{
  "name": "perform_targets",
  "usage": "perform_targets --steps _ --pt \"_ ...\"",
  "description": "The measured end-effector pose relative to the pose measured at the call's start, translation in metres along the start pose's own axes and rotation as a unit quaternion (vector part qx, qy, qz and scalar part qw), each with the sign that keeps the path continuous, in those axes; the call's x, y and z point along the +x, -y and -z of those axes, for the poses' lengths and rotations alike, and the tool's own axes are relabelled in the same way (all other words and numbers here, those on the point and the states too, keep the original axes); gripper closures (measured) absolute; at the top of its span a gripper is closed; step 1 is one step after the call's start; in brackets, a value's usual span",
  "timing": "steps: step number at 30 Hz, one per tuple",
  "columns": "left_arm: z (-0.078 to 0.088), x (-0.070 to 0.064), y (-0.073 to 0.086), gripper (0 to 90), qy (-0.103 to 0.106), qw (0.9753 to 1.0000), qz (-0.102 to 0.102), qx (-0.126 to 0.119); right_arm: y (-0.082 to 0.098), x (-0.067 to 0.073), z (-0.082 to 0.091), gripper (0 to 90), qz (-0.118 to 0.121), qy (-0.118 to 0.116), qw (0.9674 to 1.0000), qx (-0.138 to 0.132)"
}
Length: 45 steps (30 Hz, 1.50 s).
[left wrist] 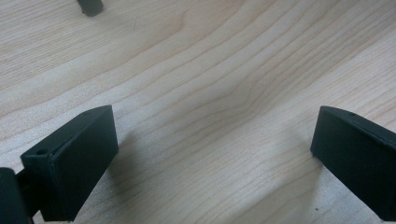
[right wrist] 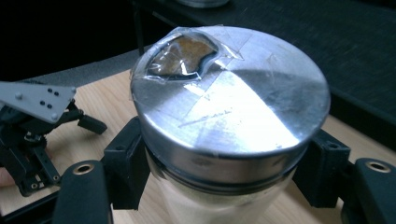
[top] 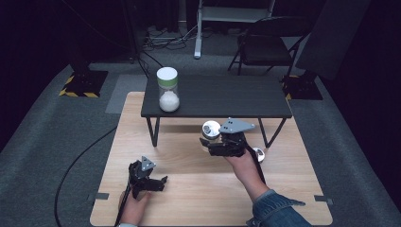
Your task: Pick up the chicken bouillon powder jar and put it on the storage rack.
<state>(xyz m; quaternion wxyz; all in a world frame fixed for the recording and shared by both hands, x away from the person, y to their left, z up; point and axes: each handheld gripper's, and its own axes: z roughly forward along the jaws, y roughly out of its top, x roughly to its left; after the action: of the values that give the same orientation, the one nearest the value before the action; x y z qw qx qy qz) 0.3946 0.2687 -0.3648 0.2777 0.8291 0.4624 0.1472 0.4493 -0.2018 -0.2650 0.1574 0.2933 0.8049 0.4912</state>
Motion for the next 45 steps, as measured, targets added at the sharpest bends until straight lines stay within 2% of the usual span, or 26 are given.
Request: perform_targets --steps 14,22,28,38,45 --pt "0.0 0.0 0.0 0.6 -0.001 1.0 0.003 0.0 -0.032 -0.015 0.028 30.4 -0.01 0.012 0.9998 -0.012" --pt "0.0 0.0 0.0 0.6 -0.001 1.0 0.001 0.0 -0.054 -0.025 0.032 30.4 -0.016 0.014 0.9997 -0.015" --pt "0.0 0.0 0.0 0.6 -0.001 1.0 0.002 0.0 -0.067 -0.033 0.029 30.4 -0.023 0.019 0.9994 -0.016" --pt "0.0 -0.001 0.0 0.6 -0.003 1.0 0.003 0.0 -0.086 -0.045 0.01 30.4 -0.032 0.048 0.9983 -0.008" --pt "0.0 -0.002 0.0 0.6 -0.003 1.0 0.004 -0.001 -0.091 -0.054 -0.004 30.4 -0.043 0.056 0.9975 -0.004"
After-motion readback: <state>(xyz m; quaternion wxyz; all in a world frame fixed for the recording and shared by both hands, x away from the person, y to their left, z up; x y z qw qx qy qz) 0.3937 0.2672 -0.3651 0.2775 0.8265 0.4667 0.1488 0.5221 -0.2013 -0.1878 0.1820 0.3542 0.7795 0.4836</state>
